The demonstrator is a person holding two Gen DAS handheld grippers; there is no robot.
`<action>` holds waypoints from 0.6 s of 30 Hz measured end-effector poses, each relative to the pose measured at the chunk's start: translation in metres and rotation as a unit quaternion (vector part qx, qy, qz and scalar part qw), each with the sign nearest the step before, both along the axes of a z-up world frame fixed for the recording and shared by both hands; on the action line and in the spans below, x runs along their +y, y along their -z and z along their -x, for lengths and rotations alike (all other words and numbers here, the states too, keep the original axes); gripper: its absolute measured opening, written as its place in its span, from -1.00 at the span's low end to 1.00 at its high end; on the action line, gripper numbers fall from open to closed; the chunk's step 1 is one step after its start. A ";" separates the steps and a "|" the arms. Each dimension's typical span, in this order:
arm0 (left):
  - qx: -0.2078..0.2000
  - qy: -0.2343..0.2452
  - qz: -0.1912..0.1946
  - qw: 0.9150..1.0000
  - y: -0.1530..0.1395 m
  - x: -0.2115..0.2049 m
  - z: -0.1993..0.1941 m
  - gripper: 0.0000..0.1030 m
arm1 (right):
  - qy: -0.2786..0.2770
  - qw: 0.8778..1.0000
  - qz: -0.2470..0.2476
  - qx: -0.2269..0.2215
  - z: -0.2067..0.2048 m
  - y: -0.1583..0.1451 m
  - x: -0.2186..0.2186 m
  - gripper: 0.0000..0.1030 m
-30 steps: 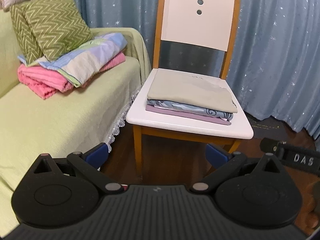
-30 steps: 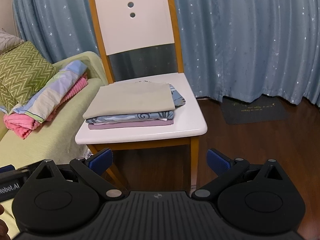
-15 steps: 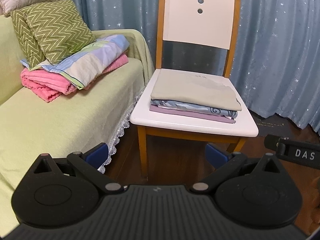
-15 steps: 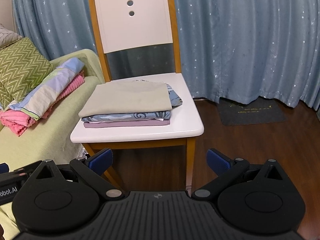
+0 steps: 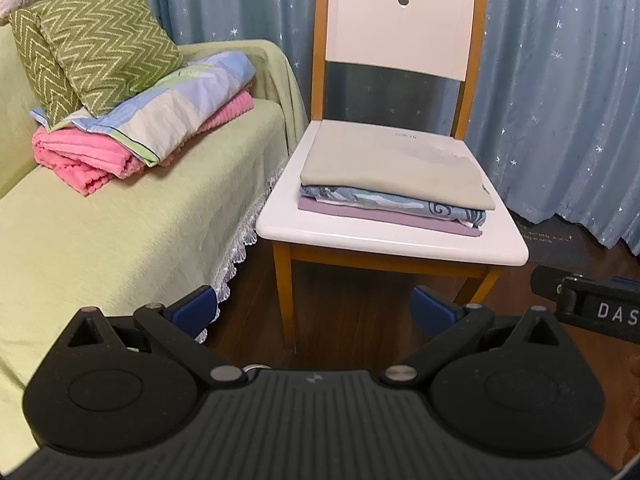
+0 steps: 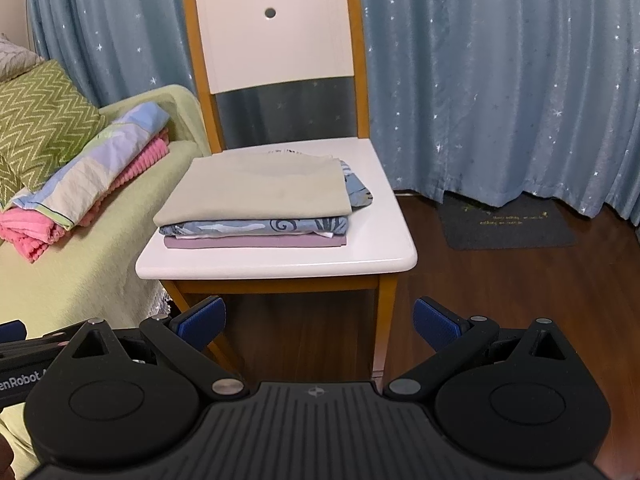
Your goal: Fold clothes
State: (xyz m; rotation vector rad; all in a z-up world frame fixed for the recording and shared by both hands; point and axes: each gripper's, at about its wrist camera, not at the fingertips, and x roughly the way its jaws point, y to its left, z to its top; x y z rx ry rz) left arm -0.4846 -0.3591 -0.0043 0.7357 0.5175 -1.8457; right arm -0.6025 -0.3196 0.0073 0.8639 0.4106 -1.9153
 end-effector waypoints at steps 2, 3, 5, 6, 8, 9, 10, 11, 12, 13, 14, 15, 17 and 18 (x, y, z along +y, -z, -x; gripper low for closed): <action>-0.001 0.002 -0.004 1.000 0.003 -0.003 0.002 0.98 | 0.000 1.000 -0.003 0.000 0.001 0.003 -0.003 0.99; -0.002 0.003 -0.005 1.000 0.005 -0.005 0.004 0.98 | 0.001 1.000 -0.004 0.000 0.002 0.004 -0.004 0.99; -0.005 0.006 -0.008 1.000 0.008 -0.009 0.006 0.98 | 0.002 1.000 -0.006 -0.002 0.004 0.007 -0.007 0.99; -0.006 0.007 -0.010 1.000 0.009 -0.011 0.007 0.98 | 0.003 1.000 -0.007 -0.003 0.005 0.008 -0.009 0.99; -0.008 0.009 -0.013 1.000 0.012 -0.014 0.010 0.98 | 0.003 1.000 -0.009 -0.004 0.006 0.011 -0.013 0.99; -0.010 0.011 -0.014 1.000 0.013 -0.016 0.011 0.98 | 0.003 1.000 -0.010 -0.004 0.007 0.012 -0.014 0.99; -0.011 0.013 -0.014 1.000 0.013 -0.018 0.013 0.98 | 0.003 1.000 -0.012 -0.005 0.008 0.013 -0.016 0.99; -0.013 0.015 -0.014 1.000 0.014 -0.020 0.014 0.98 | 0.003 1.000 -0.013 -0.005 0.009 0.015 -0.019 0.99; -0.014 0.017 -0.013 1.000 0.015 -0.022 0.016 0.98 | 0.004 1.000 -0.013 -0.005 0.010 0.016 -0.021 0.99; -0.016 0.018 -0.013 1.000 0.015 -0.024 0.017 0.98 | 0.004 1.000 -0.014 -0.006 0.012 0.017 -0.023 0.99; -0.016 0.019 -0.013 1.000 0.016 -0.027 0.019 0.98 | 0.005 1.000 -0.015 -0.007 0.013 0.019 -0.026 0.99; -0.017 0.020 -0.012 1.000 0.018 -0.030 0.020 0.98 | 0.005 1.000 -0.015 -0.008 0.014 0.020 -0.028 0.99; -0.018 0.022 -0.012 1.000 0.020 -0.036 0.023 0.98 | 0.005 1.000 -0.016 -0.008 0.016 0.022 -0.033 0.99; -0.019 0.023 -0.012 0.999 0.021 -0.039 0.024 0.98 | 0.005 1.000 -0.016 -0.008 0.017 0.023 -0.035 0.99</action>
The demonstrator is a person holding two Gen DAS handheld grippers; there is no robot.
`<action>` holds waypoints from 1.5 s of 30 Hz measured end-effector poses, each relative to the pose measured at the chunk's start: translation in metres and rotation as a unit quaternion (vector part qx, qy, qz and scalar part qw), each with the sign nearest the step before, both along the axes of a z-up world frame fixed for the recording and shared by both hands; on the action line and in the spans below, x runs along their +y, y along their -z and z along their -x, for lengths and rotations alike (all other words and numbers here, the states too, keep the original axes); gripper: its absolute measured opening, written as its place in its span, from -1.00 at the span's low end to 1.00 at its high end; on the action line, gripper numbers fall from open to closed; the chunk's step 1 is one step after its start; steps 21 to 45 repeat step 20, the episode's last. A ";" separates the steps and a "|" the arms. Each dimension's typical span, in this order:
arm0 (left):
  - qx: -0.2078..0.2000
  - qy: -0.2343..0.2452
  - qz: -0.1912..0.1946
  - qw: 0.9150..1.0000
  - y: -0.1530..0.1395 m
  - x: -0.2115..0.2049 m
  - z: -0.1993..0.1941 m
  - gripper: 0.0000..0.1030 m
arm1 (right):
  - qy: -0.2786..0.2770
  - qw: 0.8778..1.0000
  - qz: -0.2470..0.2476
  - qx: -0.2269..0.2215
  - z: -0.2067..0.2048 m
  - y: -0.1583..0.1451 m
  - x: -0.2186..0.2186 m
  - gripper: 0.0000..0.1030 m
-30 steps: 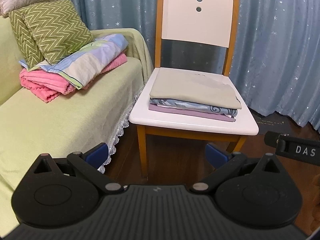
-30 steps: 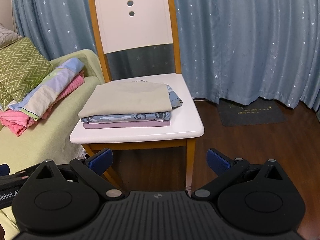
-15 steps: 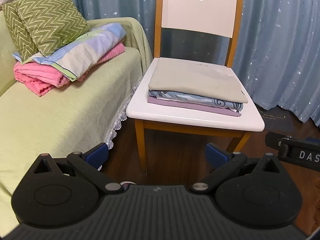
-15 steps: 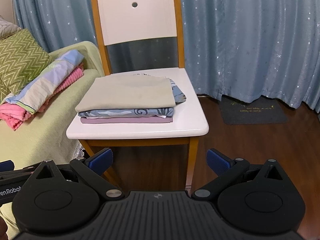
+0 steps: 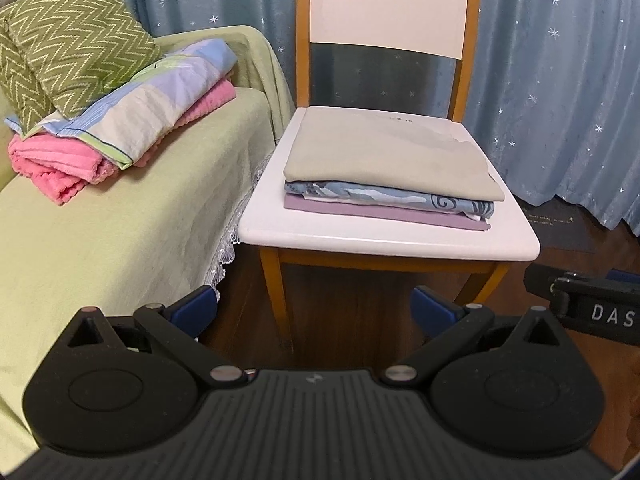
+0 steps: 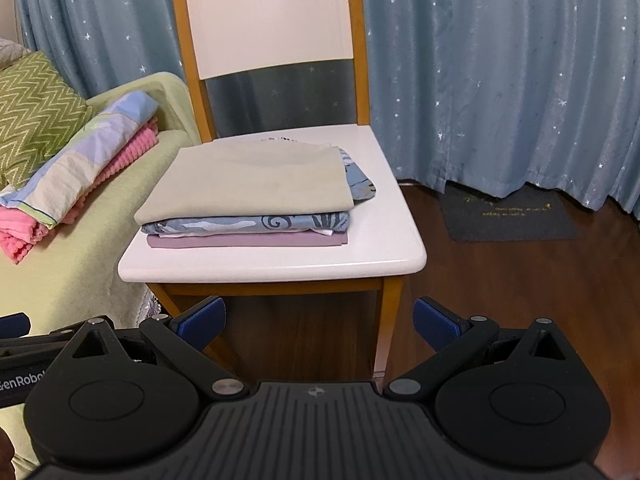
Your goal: Fold clothes
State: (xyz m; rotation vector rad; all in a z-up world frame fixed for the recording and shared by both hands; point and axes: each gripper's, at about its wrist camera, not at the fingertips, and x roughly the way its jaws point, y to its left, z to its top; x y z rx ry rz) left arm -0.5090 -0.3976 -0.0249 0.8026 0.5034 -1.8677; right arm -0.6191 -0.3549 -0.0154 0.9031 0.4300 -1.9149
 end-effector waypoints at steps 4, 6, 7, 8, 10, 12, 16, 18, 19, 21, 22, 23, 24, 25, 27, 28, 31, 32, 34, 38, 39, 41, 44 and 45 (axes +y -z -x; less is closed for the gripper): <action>-0.007 0.005 0.005 1.000 0.002 -0.011 0.006 0.98 | 0.002 1.000 -0.003 0.001 0.005 0.004 -0.008 0.99; -0.010 0.007 0.005 1.000 0.005 -0.016 0.010 0.98 | 0.003 1.000 -0.004 0.002 0.007 0.007 -0.013 0.99; -0.011 0.009 0.006 1.000 0.006 -0.019 0.012 0.98 | 0.004 1.000 -0.004 0.003 0.008 0.008 -0.015 0.99; -0.011 0.011 0.006 1.000 0.007 -0.022 0.014 0.98 | 0.005 1.000 -0.005 0.003 0.010 0.009 -0.017 0.99; -0.012 0.014 0.007 1.000 0.009 -0.027 0.019 0.98 | 0.006 1.000 -0.006 0.004 0.012 0.011 -0.021 0.99; -0.012 0.017 0.008 1.000 0.012 -0.033 0.025 0.98 | 0.007 1.000 -0.008 0.004 0.014 0.013 -0.025 0.99; -0.013 0.024 0.011 1.000 0.016 -0.044 0.035 0.98 | 0.016 1.000 -0.010 0.005 0.023 0.019 -0.031 0.99; -0.013 0.027 0.012 0.999 0.018 -0.049 0.040 0.98 | 0.021 1.000 -0.012 0.005 0.027 0.022 -0.034 0.99; -0.013 0.028 0.012 0.999 0.020 -0.052 0.042 0.98 | 0.023 1.000 -0.011 0.005 0.030 0.023 -0.035 0.99; -0.013 0.030 0.013 0.999 0.021 -0.054 0.045 0.98 | 0.026 1.000 -0.011 0.005 0.032 0.024 -0.036 0.99; -0.013 0.030 0.013 0.999 0.021 -0.054 0.045 0.98 | 0.026 1.000 -0.011 0.005 0.032 0.024 -0.036 0.99; -0.013 0.030 0.013 0.999 0.021 -0.054 0.045 0.98 | 0.026 1.000 -0.011 0.005 0.032 0.024 -0.036 0.99; -0.013 0.030 0.013 0.999 0.021 -0.054 0.045 0.98 | 0.026 1.000 -0.011 0.005 0.032 0.024 -0.036 0.99; -0.013 0.030 0.013 0.999 0.021 -0.054 0.045 0.98 | 0.026 1.000 -0.011 0.005 0.032 0.024 -0.036 0.99; -0.013 0.030 0.013 0.999 0.021 -0.054 0.045 0.98 | 0.026 1.000 -0.011 0.005 0.032 0.024 -0.036 0.99; -0.013 0.030 0.013 0.999 0.021 -0.054 0.045 0.98 | 0.026 1.000 -0.011 0.005 0.032 0.024 -0.036 0.99; -0.013 0.030 0.013 0.999 0.021 -0.054 0.045 0.98 | 0.026 1.000 -0.011 0.005 0.032 0.024 -0.036 0.99; -0.013 0.030 0.013 0.999 0.021 -0.054 0.045 0.98 | 0.026 1.000 -0.011 0.005 0.032 0.024 -0.036 0.99; -0.013 0.030 0.013 0.999 0.021 -0.054 0.045 0.98 | 0.026 1.000 -0.011 0.005 0.032 0.024 -0.036 0.99; -0.013 0.030 0.013 0.999 0.021 -0.054 0.045 0.98 | 0.026 1.000 -0.011 0.005 0.032 0.024 -0.036 0.99; -0.013 0.030 0.013 0.999 0.021 -0.054 0.045 0.98 | 0.026 1.000 -0.011 0.005 0.032 0.024 -0.036 0.99; -0.013 0.030 0.013 0.999 0.021 -0.054 0.045 0.98 | 0.026 1.000 -0.011 0.005 0.032 0.024 -0.036 0.99; -0.013 0.030 0.013 0.999 0.021 -0.054 0.045 0.98 | 0.026 1.000 -0.011 0.005 0.032 0.024 -0.036 0.99; -0.013 0.030 0.013 0.999 0.021 -0.054 0.045 0.98 | 0.026 1.000 -0.011 0.005 0.032 0.024 -0.036 0.99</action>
